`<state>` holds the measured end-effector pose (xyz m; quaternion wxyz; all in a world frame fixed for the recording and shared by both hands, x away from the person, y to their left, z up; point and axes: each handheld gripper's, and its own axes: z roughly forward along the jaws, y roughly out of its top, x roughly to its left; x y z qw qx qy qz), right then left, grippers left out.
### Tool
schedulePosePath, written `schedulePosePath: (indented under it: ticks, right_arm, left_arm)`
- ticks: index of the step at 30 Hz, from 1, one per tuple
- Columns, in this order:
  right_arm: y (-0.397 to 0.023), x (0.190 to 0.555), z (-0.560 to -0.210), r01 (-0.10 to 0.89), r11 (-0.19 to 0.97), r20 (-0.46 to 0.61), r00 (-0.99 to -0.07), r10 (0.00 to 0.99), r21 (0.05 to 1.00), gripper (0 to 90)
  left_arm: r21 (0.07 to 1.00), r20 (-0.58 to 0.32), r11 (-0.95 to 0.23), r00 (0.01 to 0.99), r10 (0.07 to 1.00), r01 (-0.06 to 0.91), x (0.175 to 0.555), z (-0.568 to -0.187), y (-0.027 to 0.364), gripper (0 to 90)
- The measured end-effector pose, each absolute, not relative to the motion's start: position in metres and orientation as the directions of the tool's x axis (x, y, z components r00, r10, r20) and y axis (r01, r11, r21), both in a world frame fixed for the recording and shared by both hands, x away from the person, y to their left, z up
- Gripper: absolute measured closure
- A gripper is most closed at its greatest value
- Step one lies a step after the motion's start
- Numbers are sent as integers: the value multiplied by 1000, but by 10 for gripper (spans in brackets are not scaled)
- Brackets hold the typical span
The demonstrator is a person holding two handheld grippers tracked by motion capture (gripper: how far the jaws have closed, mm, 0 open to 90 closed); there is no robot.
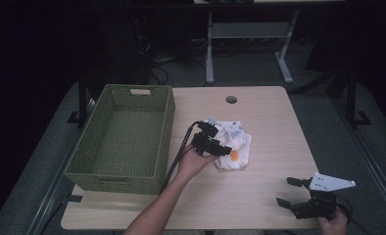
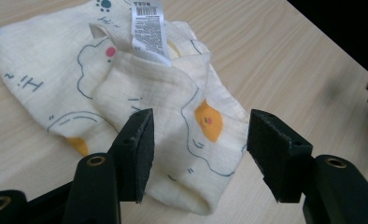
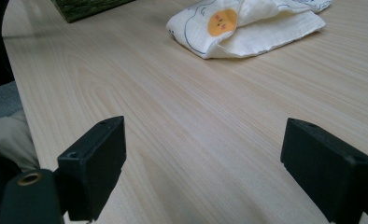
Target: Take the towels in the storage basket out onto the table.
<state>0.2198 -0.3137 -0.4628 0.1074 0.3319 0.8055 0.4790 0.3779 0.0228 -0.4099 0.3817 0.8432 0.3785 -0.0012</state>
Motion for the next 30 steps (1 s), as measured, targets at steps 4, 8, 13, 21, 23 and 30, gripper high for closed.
schedulePosePath:
  ticks: [4, 8, 13, 21, 23, 30]
  right_arm:
    - [-314, 220, -463, 432, 320, 145, -756, 638, 843, 138]
    - [-314, 220, -463, 432, 319, 146, -756, 638, 843, 138]
    - [-314, 220, -463, 435, 314, 150, -753, 641, 844, 138]
    - [-313, 219, -463, 440, 316, 149, -749, 645, 841, 138]
    - [-312, 219, -463, 440, 316, 149, -748, 646, 840, 138]
    - [-312, 218, -464, 442, 318, 150, -748, 646, 839, 138]
  left_arm:
    - [647, -287, -422, 716, 637, 635, 373, -411, 26, 402]
    - [651, -287, -417, 714, 638, 634, 368, -412, 29, 388]
    - [666, -291, -398, 711, 640, 631, 357, -412, 34, 378]
    - [683, -294, -382, 713, 636, 623, 339, -416, 48, 358]
    - [687, -284, -384, 715, 639, 617, 334, -417, 50, 355]
    - [695, -280, -381, 719, 636, 609, 318, -421, 58, 341]
